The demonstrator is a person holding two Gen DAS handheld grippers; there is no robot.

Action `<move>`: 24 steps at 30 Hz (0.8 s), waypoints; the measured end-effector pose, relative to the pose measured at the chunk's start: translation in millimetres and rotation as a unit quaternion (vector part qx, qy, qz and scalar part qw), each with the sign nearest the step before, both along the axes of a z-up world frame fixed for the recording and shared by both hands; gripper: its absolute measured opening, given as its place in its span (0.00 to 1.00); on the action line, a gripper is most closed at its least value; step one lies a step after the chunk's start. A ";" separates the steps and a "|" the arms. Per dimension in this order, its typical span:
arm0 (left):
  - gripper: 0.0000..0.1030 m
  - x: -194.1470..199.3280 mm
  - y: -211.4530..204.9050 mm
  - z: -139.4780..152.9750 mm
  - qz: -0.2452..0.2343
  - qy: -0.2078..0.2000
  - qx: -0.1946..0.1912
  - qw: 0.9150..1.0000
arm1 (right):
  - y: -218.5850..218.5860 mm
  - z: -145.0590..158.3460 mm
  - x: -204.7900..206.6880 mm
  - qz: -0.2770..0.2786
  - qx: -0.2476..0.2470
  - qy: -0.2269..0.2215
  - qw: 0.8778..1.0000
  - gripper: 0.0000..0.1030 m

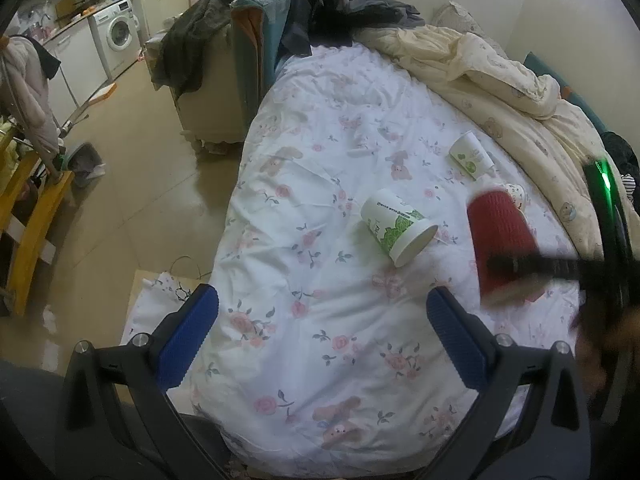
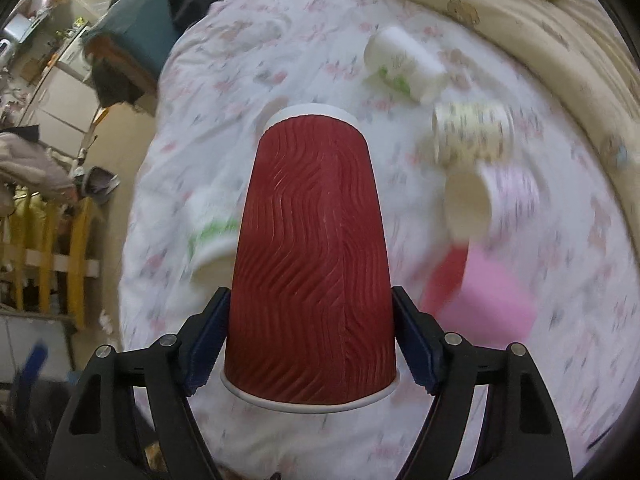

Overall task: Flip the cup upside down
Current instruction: 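Lift the red cup with the right tool and carry it toward the left tool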

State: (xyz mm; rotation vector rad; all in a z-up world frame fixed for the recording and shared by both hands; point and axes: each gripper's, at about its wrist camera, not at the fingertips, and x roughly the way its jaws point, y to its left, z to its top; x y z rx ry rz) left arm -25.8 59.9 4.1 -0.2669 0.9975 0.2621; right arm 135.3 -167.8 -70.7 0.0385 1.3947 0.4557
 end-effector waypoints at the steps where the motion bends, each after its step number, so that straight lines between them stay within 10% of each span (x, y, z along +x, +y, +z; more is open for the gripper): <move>1: 1.00 -1.1 -0.8 0.6 -0.002 -0.003 -0.001 1.000 | 0.3 -1.8 -9.9 0.000 0.004 0.004 1.000 0.77; 24: 1.00 6.8 -0.9 -16.5 -0.014 0.017 0.005 1.000 | 12.2 -64.0 -84.0 0.003 0.000 0.066 0.998 0.91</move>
